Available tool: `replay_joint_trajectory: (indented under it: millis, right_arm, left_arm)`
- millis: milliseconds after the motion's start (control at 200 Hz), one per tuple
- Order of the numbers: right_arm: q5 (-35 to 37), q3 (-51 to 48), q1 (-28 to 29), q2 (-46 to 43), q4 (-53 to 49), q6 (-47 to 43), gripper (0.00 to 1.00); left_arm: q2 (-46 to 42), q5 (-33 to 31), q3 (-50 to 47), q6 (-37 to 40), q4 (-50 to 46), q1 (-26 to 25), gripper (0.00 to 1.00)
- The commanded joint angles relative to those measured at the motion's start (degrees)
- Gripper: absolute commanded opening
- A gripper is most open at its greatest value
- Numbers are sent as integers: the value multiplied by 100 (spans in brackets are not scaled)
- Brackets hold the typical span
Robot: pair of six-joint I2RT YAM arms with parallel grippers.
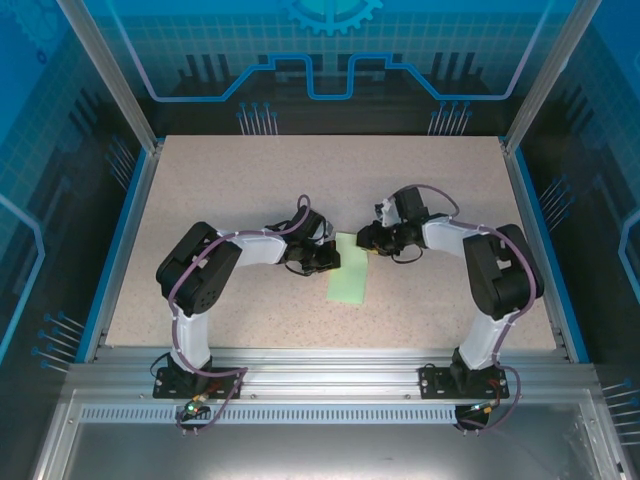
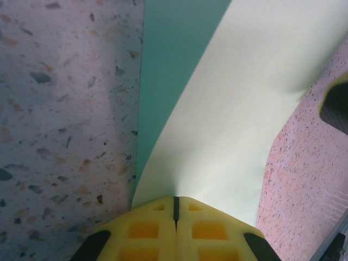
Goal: Fold a paper plane with a square sheet of paper (pick it up from the middle)
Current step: Fold the square sheet of paper in half at the center of the table.
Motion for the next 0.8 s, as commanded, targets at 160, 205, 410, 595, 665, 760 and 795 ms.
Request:
replay_joint_trajectory:
  millis: [160,205,410,595,665,760,795]
  right_arm:
    - [363,6,-111,726,-116,37,30]
    - [385,19,-125,754,-118,54,30]
    - [193,357,-151,331,-267,64,30]
    - [237,783,-177,533,-477,0,30]
    - [178,839,-190,713,-434,24,30]
    - [267,851,-196,906,-409,52,30]
    - [224,828,-222,977,-366,68,30]
  left_arm:
    - [76,-16,-6,165,-572,-51,0]
    - [68,-16,-10,165,-574,-59,0]
    - [58,-25,-19,192,-601,-48,0]
    - [49,-23,14,207,-640,-54,0]
    - [32,-25,16,209,-640,-55,0]
    - [23,-25,24,218,-653,-52,0]
    - [23,-25,15,218,-662,-56,0]
